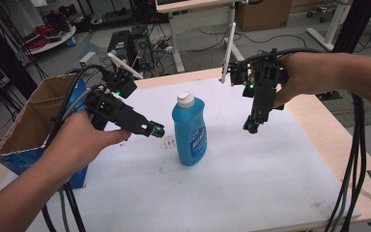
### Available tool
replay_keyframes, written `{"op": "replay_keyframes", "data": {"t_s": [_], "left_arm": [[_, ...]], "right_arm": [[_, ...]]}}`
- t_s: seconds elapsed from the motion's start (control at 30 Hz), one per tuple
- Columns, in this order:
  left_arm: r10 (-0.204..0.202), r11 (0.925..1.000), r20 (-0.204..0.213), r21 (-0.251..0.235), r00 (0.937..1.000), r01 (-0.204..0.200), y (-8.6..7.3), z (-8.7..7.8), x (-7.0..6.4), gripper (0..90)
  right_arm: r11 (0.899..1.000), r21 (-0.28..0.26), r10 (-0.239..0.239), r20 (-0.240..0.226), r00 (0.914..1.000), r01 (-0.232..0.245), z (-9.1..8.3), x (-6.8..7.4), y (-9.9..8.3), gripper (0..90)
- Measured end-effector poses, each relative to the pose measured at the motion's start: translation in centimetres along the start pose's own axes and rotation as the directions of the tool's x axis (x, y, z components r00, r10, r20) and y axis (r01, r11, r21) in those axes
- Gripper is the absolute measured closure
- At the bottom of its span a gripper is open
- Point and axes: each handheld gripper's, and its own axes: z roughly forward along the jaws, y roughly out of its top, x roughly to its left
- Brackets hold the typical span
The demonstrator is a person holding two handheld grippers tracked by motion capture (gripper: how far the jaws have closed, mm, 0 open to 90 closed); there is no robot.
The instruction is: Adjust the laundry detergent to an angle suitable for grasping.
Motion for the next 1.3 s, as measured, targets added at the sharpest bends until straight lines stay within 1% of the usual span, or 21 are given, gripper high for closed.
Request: {"op": "replay_keyframes", "data": {"t_s": [0.03,0.07,0.1,0.2,0.3,0.43,0.47,0.53,0.63,0.67,0.8,0.87,1.0,1.2,1.3], "left_arm": [[0.003,1.0,0.001,-0.003,1.0,-0.003,0.1,0.0,-0.1,1.7],[0.0,1.0,0.012,-0.006,0.9999,0.0,0.2,0.1,-0.3,1.7],[0.007,1.0,0.018,-0.007,0.9998,-0.006,0.3,0.2,-0.4,1.7],[0.015,0.9999,0.028,-0.008,0.9995,-0.014,0.5,0.4,-0.8,1.7],[0.019,0.9997,0.037,-0.013,0.9991,-0.019,0.7,0.6,-1.1,1.7],[0.026,0.9994,0.044,-0.022,0.9987,-0.025,1.0,0.8,-1.5,1.7],[0.033,0.9992,0.046,-0.024,0.9984,-0.032,1.3,0.9,-1.7,1.7],[0.03,0.9991,0.048,-0.031,0.9984,-0.029,1.5,1.1,-1.9,1.7],[0.031,0.9991,0.054,-0.032,0.9981,-0.029,1.7,1.2,-2.0,1.7],[0.038,0.9988,0.065,-0.033,0.9972,-0.036,1.9,1.5,-2.2,1.7],[0.043,0.9987,0.072,-0.031,0.9965,-0.041,2.2,1.9,-2.8,1.7],[0.047,0.9986,0.07,-0.028,0.9964,-0.045,2.3,2.0,-2.9,1.7],[0.044,0.9986,0.07,-0.031,0.9966,-0.041,2.6,2.3,-3.2,1.7],[0.047,0.9984,0.056,-0.035,0.9973,-0.045,3.2,3.3,-3.5,1.7],[0.043,0.9984,0.051,-0.038,0.9977,-0.041,3.4,3.8,-3.5,1.7]], "right_arm": [[1.0,-0.001,-0.008,0.0,1.0,0.008,0.1,0.0,0.0,1.3],[1.0,0.001,-0.002,-0.001,1.0,0.002,0.1,0.0,-0.1,1.3],[1.0,0.001,0.0,-0.002,1.0,0.0,0.1,0.0,-0.1,1.3],[1.0,-0.001,-0.004,-0.004,1.0,0.004,0.2,0.1,-0.1,1.3],[1.0,0.001,0.002,-0.006,1.0,-0.002,0.2,0.1,-0.1,1.3],[1.0,-0.003,-0.007,-0.009,0.9999,0.007,0.3,0.0,-0.3,1.3],[1.0,-0.004,-0.008,-0.009,0.9999,0.008,0.3,0.0,-0.4,1.3],[1.0,-0.003,-0.002,-0.012,0.9999,0.002,0.3,0.0,-0.4,1.3],[1.0,-0.006,0.0,-0.013,0.9999,0.0,0.4,0.0,-0.5,1.3],[1.0,-0.003,-0.001,-0.014,0.9999,0.001,0.4,0.0,-0.5,1.3],[1.0,-0.009,-0.003,-0.013,0.9999,0.003,0.4,0.0,-0.6,1.3],[1.0,-0.008,-0.004,-0.012,0.9999,0.004,0.4,-0.1,-0.6,1.3],[1.0,-0.009,0.003,-0.014,0.9999,-0.003,0.4,-0.1,-0.7,1.3],[1.0,-0.012,-0.006,-0.016,0.9998,0.006,0.7,-0.3,-0.9,1.3],[1.0,-0.011,0.002,-0.018,0.9998,-0.002,0.6,-0.3,-1.0,1.3]]}}
